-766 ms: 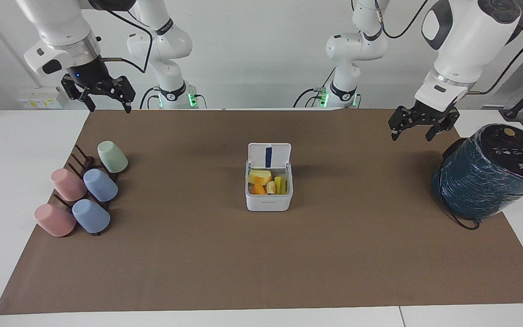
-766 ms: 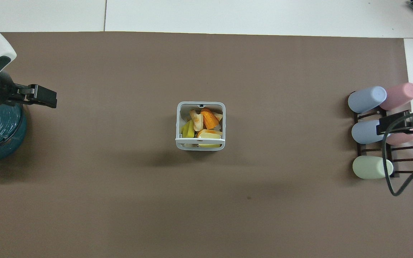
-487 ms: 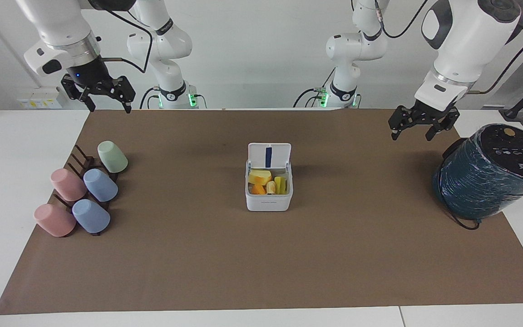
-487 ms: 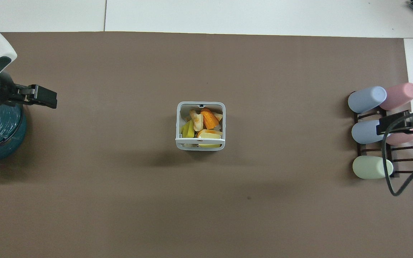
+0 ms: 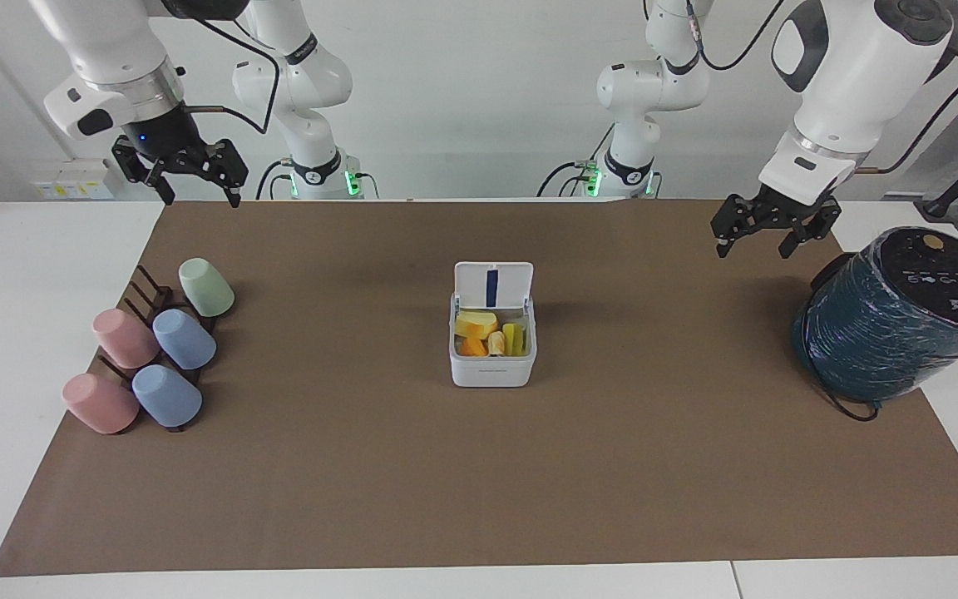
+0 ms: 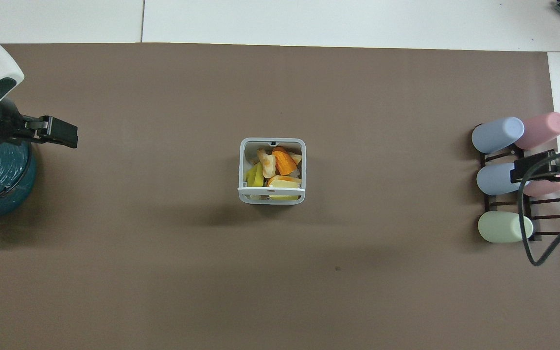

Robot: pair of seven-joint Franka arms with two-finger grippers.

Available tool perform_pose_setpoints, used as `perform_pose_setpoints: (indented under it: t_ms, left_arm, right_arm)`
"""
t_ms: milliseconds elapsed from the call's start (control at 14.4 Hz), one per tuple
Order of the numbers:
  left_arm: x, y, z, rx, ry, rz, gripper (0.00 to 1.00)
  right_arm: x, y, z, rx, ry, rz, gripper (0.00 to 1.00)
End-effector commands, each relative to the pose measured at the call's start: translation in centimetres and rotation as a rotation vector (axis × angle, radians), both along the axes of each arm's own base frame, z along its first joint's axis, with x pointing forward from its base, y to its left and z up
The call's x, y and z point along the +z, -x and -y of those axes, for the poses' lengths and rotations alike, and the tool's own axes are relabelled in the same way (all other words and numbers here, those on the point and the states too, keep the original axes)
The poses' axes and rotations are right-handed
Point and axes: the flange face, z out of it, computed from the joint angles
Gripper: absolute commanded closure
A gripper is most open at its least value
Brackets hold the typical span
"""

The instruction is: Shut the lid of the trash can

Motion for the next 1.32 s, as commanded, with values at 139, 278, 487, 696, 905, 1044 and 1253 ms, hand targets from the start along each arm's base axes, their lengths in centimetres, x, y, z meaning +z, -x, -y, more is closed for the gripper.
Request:
perform_pose_setpoints:
  t_ms: [139,278,487,696,905,1044,1253]
  left_arm:
    - [0.2,0.9,-0.4,-0.011,0.010,0.008,0.00]
    - [0.2,0.9,-0.3,-0.012,0.010,0.011,0.00]
    - [-0.2,1.1,-0.3,-0.012,0.009,0.002,0.00]
    - [-0.4,1.4,-0.1,-0.014,0.008,-0.003,0.00]
    - [-1.2,2.2,0.5,-0.012,0.004,-0.021,0.00]
    - [-2.6,3.7,2.3,-0.043,-0.001,-0.034,0.00]
    - [-4.2,5.2,4.9,-0.007,0.001,-0.016,0.00]
  right_arm:
    - [0.4,0.4,0.1,0.024,-0.008,0.002,0.00]
    - [0.4,0.4,0.1,0.024,-0.008,0.002,0.00]
    - [0.4,0.4,0.1,0.024,-0.008,0.002,0.00]
    - [0.4,0.4,0.1,0.024,-0.008,0.002,0.00]
    - [0.4,0.4,0.1,0.024,-0.008,0.002,0.00]
    - [0.4,0.4,0.1,0.024,-0.008,0.002,0.00]
    - [0.4,0.4,0.1,0.024,-0.008,0.002,0.00]
